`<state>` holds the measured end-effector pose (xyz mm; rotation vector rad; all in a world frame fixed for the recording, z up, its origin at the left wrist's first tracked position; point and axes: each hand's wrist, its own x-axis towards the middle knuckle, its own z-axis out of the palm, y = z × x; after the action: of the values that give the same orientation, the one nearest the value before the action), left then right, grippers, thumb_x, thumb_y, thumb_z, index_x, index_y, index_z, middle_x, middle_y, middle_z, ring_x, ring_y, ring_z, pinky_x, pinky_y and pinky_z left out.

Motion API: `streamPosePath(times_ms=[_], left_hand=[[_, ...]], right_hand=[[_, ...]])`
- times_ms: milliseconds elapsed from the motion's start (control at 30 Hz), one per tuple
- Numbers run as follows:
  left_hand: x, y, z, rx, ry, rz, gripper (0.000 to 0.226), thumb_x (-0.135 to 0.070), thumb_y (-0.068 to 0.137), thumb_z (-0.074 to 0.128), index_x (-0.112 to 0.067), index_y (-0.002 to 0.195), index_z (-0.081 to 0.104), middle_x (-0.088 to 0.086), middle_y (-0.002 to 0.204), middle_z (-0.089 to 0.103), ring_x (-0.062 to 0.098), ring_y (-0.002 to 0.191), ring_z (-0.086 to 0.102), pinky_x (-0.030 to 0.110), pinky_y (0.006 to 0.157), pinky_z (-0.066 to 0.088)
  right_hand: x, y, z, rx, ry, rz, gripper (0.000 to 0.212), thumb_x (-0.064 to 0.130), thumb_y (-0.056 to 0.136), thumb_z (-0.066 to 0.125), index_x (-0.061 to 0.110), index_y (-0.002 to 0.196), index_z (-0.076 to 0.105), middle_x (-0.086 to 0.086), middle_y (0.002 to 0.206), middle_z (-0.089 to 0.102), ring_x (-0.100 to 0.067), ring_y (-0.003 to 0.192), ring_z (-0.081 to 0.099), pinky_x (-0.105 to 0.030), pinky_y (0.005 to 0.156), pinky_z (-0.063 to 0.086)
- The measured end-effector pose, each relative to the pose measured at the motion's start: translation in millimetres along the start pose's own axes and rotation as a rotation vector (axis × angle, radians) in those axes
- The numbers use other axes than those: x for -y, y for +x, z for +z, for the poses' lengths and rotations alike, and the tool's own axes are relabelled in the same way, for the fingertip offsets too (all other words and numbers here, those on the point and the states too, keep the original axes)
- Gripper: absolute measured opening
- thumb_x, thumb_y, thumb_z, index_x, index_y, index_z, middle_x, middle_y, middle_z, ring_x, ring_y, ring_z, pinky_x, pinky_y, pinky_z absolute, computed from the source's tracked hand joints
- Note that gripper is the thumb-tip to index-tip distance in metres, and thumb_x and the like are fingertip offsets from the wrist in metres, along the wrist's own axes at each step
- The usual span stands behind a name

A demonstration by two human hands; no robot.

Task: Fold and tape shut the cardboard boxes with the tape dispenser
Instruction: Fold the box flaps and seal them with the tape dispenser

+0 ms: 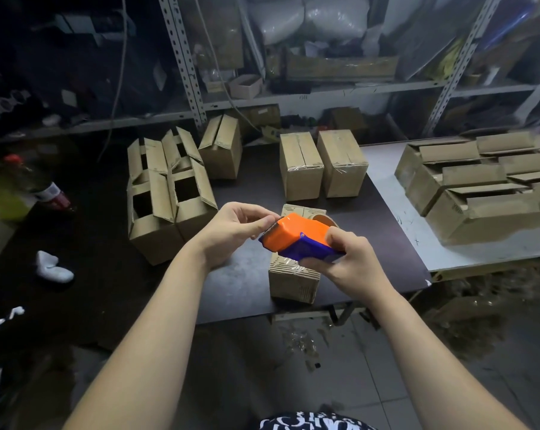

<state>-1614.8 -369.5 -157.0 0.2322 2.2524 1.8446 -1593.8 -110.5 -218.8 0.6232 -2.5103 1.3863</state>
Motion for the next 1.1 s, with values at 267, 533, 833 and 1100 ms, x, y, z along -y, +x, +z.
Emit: streamPosePath(times_ms=[267,533,833,1100], left_hand=[[2.1,5.5,12.3,-0.239,0.120,0.062,0.010,-0.029,0.099,0.068,-0.022,0.102,0.074,-0.006,0.104,0.074,0.014,0.104,0.069,0.027,0.084,0.058],[-10.4,5.3,18.1,-0.314,0.225,0.204,0.008,-0.020,0.099,0.067,-0.017,0.100,0.075,-0.006,0.093,0.076,0.009,0.094,0.072,0.018,0.076,0.058],[-25.3,6.6,-2.8,-0.617,0.206,0.247,0.011,-0.017,0.100,0.066,-0.021,0.095,0.075,-0.003,0.082,0.075,0.012,0.083,0.072,0.026,0.080,0.056],[-33.8,10.0,3.4,-0.600,0.268,0.234,0.010,-0.018,0.101,0.065,-0.017,0.098,0.074,-0.002,0.085,0.074,0.016,0.083,0.072,0.033,0.085,0.060]], right_hand=[[-9.7,1.5,12.4,-0.008,-0.178,-0.002,0.043,0.050,0.080,0.084,0.017,0.092,0.058,0.008,0.080,0.062,-0.009,0.071,0.052,-0.024,0.060,0.038],[-19.0,-0.7,18.2,-0.109,-0.304,-0.096,0.053,0.063,0.083,0.069,0.012,0.093,0.058,-0.001,0.084,0.068,-0.017,0.075,0.058,-0.022,0.058,0.043],[-49.5,-29.3,-10.4,-0.074,-0.222,0.165,0.042,0.059,0.081,0.073,0.022,0.087,0.054,0.007,0.075,0.061,-0.006,0.067,0.055,-0.018,0.059,0.034],[-51.0,-35.8,-6.4,-0.014,-0.141,0.255,0.034,0.041,0.086,0.081,0.024,0.099,0.056,0.014,0.080,0.060,-0.003,0.069,0.057,-0.007,0.064,0.042]])
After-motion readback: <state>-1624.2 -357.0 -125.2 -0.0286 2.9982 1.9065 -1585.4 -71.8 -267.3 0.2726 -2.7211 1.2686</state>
